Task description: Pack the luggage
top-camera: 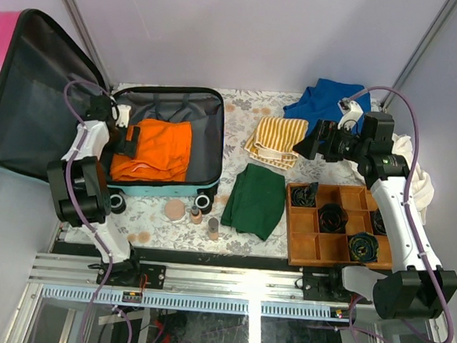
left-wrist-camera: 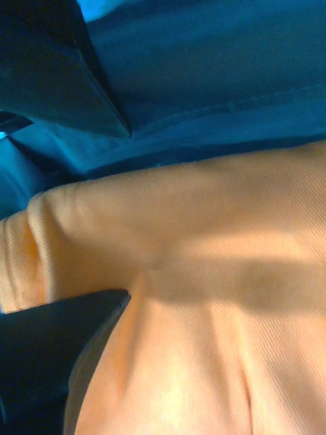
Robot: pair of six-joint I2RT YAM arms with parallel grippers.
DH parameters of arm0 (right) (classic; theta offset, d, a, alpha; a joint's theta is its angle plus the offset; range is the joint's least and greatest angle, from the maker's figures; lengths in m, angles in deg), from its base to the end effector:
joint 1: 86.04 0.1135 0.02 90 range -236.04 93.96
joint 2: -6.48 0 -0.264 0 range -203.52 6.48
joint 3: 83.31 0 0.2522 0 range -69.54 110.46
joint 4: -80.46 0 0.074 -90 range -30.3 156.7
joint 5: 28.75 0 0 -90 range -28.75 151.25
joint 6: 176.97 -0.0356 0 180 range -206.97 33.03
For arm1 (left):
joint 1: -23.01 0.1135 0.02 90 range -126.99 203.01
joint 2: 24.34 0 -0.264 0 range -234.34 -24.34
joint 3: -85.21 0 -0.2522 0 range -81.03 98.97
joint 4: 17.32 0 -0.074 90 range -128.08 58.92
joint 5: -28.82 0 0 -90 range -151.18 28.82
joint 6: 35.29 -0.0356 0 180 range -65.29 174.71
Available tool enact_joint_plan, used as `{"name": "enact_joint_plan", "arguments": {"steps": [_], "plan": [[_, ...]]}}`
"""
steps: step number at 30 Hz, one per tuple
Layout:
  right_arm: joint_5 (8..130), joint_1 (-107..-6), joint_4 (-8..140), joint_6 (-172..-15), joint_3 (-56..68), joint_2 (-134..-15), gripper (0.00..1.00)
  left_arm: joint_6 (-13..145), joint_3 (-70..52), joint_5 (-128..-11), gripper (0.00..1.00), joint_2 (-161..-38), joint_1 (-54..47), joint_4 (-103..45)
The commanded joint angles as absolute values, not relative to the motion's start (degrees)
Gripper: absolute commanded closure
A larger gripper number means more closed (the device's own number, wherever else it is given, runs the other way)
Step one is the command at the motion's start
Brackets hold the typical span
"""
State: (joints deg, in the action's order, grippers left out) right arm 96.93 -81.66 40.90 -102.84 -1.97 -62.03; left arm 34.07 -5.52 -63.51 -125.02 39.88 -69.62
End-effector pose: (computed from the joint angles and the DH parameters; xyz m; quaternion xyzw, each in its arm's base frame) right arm 0.2588 0.0406 0.3689 -0.0788 0.8225 0.3445 0.4457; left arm 0.3494 0.1044 0.2248 0.0366 0.9729 0.0544 0.2217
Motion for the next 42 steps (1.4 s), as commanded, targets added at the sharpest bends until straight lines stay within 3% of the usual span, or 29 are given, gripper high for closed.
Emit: {"name": "enact_joint_plan", "arguments": {"steps": [1, 10, 21, 26, 36, 42], "plan": [[97.48, -81.8, 41.82, -101.95, -0.18, -62.14, 0.01, 30.33, -3.53, -67.87, 0.03, -117.28, 39.6, -70.43], [92.79, -81.83, 34.24, -100.15, 5.11, -68.83, 0.01, 26.5, -10.59, -74.45, 0.11, -111.58, 36.52, -74.65], [86.57, -82.47, 37.5, -99.77, 4.45, -76.48, 0.0, 30.32, -13.91, -74.68, 0.11, -114.75, 36.36, -72.29], [85.18, -82.45, 45.36, -105.83, 1.82, -80.97, 0.06, 32.86, -11.55, -78.97, 0.0, -110.75, 35.92, -72.63], [81.26, -82.44, 56.52, -114.1, 1.16, -92.84, 0.2, 35.98, -5.22, -84.55, 0.0, -103.93, 34.35, -72.6], [81.38, -82.14, 59.96, -115.26, 3.43, -99.77, 0.23, 37.96, -2.89, -87.46, 0.0, -102.88, 31.42, -72.52]]}}
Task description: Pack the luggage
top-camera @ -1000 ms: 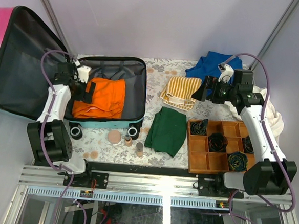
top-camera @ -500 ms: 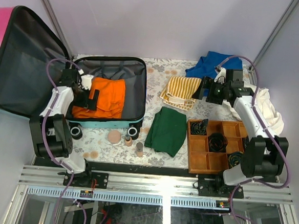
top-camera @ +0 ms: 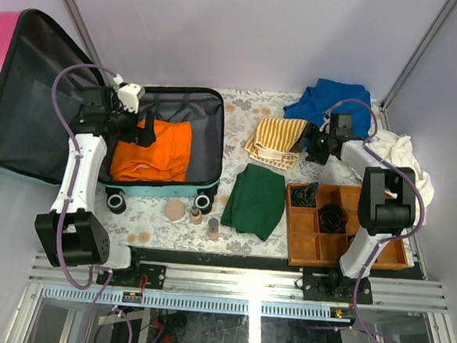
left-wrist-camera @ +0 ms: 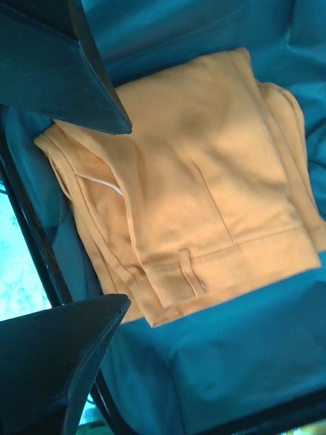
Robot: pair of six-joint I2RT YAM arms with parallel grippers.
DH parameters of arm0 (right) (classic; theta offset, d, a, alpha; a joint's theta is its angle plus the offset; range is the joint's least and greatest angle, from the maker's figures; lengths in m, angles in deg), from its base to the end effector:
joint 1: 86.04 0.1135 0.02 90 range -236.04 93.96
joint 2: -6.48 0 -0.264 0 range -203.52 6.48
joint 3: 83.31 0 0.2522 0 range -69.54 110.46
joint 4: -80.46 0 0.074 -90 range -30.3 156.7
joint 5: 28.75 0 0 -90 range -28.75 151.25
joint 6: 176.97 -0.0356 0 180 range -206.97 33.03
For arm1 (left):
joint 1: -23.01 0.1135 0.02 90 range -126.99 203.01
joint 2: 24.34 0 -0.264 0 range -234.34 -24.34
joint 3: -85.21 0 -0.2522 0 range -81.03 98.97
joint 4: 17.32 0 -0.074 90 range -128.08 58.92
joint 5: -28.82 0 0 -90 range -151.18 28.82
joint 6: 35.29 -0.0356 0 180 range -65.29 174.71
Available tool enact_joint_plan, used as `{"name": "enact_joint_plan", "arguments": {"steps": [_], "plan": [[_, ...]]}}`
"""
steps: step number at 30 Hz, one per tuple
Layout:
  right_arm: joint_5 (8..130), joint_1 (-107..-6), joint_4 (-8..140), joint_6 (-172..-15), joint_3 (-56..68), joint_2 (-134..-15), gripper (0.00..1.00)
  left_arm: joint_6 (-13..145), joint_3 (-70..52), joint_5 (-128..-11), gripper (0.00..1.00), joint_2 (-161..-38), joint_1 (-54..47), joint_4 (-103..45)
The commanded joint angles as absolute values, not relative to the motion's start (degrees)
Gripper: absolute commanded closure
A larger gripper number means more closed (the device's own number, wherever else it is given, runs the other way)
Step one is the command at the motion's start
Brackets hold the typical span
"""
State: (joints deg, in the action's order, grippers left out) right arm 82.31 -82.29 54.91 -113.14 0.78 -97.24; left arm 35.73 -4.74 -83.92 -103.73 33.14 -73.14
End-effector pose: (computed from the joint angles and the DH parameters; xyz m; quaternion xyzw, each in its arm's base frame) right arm 0.3941 0.0386 0.2092 0.1084 0.9051 0.2600 0.3185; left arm 0.2924 0.0383 0.3439 0.1449 0.8978 -0.0824 0.4077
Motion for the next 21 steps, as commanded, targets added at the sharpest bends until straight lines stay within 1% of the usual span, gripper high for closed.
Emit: {"name": "enact_joint_plan", "arguments": {"steps": [1, 8, 13, 14, 15, 17, 20, 21], "plan": [[81.31, -82.04, 60.52, -115.59, 3.53, -100.79, 0.24, 38.1, -2.96, -87.55, 0.0, -102.83, 30.93, -72.5], [78.91, -80.61, 63.92, -115.59, 4.8, -106.29, 0.29, 39.21, -3.51, -87.09, 0.0, -102.31, 28.24, -71.42], [81.08, -79.63, 65.04, -117.32, 5.86, -109.14, 0.37, 39.48, -4.45, -86.68, 0.0, -102.11, 27.4, -70.83], [81.23, -79.53, 65.34, -117.68, 6.08, -109.61, 0.41, 39.62, -4.63, -86.67, 0.0, -102.1, 27.23, -70.7], [81.41, -79.37, 65.2, -117.77, 6.34, -109.92, 0.48, 39.82, -4.85, -86.67, 0.0, -102.12, 27.17, -70.5], [81.55, -79.36, 64.24, -117.66, 7.31, -109.71, 0.65, 40.13, -5.06, -86.82, 0.0, -102.1, 26.89, -70.2], [81.96, -79.37, 63.39, -117.08, 8.09, -106.83, 0.94, 40.38, -5.06, -87.16, 0.0, -102.16, 26.5, -70.17], [82.11, -79.36, 63.12, -116.9, 8.69, -105.49, 0.99, 40.45, -5.01, -87.26, 0.0, -102.19, 26.37, -70.08]]}}
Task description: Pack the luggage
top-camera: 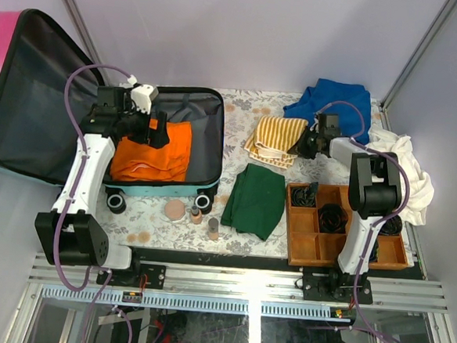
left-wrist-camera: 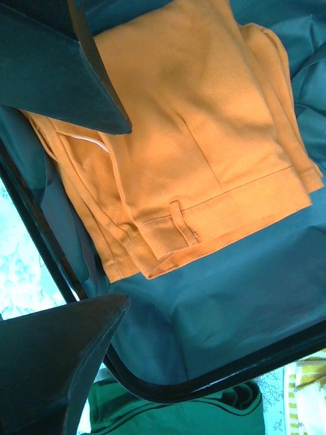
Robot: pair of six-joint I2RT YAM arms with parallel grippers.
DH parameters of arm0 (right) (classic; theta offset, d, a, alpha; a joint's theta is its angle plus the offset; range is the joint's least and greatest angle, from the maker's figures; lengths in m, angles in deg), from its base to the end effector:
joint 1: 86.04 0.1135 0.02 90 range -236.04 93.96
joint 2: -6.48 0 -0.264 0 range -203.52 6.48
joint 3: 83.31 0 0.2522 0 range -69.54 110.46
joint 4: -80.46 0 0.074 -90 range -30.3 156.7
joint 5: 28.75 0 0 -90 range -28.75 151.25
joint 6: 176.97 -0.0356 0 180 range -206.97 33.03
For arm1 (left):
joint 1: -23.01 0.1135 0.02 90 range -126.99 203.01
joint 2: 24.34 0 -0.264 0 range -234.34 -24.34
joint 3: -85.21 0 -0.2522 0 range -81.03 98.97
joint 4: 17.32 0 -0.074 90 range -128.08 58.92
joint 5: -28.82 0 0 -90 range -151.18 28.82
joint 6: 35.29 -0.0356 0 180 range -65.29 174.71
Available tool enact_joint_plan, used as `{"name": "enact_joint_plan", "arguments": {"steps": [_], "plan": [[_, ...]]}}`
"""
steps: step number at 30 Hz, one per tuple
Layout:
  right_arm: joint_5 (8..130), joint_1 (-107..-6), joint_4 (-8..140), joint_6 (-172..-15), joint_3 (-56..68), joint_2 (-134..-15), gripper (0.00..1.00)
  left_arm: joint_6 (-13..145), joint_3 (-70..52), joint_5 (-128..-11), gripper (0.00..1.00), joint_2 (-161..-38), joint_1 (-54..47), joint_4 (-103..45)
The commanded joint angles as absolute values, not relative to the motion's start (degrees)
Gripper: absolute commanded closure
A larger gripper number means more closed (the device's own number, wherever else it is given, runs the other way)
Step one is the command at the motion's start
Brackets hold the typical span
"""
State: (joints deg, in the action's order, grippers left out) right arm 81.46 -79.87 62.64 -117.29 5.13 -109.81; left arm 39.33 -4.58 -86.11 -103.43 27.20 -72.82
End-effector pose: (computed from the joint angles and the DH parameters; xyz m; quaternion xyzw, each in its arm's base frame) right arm 0.4311 0.0590 0.1555 0.1260 0.9054 0.2706 0.3019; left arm 0.2938 0.0065 0.3470 0.1710 0.8876 -0.1317 0.4068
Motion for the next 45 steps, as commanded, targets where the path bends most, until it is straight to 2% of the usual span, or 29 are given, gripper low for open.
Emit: {"name": "enact_joint_plan", "arguments": {"steps": [1, 9, 23, 27, 31, 36, 45], "plan": [[82.47, -79.36, 62.65, -116.62, 9.48, -104.17, 1.0, 40.57, -5.16, -87.28, 0.0, -102.19, 26.25, -70.03], [84.64, -79.43, 56.17, -114.3, 15.97, -96.68, 1.0, 41.85, -4.5, -87.94, 0.0, -102.69, 25.39, -69.25], [92.98, -77.68, 49.77, -116.47, 30.0, -94.69, 1.0, 43.53, -5.05, -86.9, 0.0, -102.54, 24.94, -68.03], [94.45, -73.37, 49.67, -115.68, 34.19, -94.66, 1.0, 46.81, -4.2, -84.7, 0.0, -103.06, 25.34, -67.6], [94.28, -66.76, 51.19, -113.48, 38.96, -95.73, 1.0, 51.78, -1.34, -86.34, 0.0, -103.72, 29.89, -66.92], [94.86, -57.89, 53.18, -113.46, 47.31, -100.89, 1.0, 57.15, -1.58, -90.01, 0.0, -102.95, 36.09, -64.46], [92.98, -45.22, 55.66, -109.96, 59.61, -113.34, 1.0, 58.03, -4.57, -87.84, 0.0, -101.14, 38.39, -62.24]]}}
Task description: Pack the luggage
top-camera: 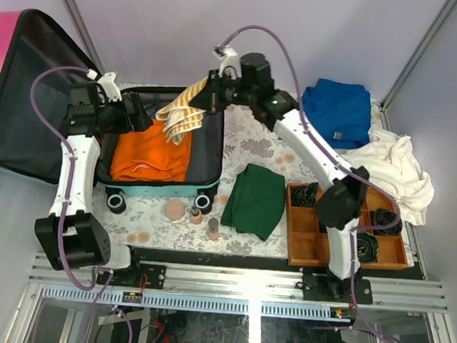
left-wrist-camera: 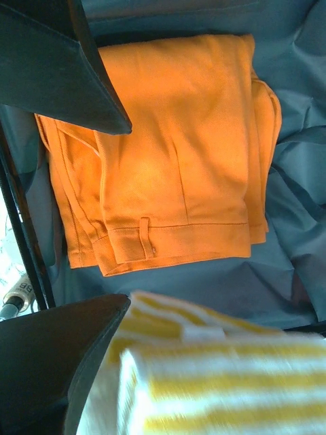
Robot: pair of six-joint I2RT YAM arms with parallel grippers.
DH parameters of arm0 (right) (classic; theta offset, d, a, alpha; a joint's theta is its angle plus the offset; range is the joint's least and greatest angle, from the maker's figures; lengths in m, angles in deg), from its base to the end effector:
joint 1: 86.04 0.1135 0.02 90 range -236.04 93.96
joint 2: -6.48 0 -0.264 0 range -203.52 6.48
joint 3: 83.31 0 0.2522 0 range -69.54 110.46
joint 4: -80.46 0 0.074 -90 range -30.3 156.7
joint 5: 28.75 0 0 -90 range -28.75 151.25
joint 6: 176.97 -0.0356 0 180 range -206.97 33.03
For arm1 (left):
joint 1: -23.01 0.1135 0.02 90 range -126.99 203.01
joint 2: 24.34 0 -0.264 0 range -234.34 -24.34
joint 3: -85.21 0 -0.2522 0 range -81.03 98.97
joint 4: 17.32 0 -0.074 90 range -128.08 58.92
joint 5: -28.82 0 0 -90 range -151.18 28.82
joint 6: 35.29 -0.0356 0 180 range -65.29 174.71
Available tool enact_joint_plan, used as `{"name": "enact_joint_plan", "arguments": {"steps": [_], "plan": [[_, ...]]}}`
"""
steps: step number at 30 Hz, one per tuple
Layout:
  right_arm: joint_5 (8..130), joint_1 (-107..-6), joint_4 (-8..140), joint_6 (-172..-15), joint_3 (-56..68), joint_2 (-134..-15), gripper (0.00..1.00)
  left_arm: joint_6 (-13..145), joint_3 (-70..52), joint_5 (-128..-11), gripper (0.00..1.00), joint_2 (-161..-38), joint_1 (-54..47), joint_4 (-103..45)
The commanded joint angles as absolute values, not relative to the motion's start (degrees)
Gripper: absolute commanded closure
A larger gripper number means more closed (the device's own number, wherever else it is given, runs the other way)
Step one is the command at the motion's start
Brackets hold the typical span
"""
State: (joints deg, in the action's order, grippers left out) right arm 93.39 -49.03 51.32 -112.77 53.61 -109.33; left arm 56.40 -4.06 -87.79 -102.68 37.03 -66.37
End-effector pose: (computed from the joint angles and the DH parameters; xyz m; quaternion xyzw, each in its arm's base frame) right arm 0.3666 0.3001 0.4274 -0.2515 0.7042 0.5068 0.4290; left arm 0.2929 0.0567 0.3630 -0.0165 0.8756 -0.1576 0.4564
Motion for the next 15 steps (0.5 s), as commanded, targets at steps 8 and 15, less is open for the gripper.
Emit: {"name": "enact_joint_plan", "arguments": {"steps": [8, 15], "plan": [[89.81, -40.64, 55.08, -107.11, 59.32, -122.31, 1.0, 59.7, -5.41, -88.35, 0.0, -101.13, 40.26, -60.55], [86.11, -42.13, 59.52, -109.27, 38.34, -113.82, 1.0, 55.36, -6.76, -97.91, 0.0, -101.98, 39.63, -61.66]]}}
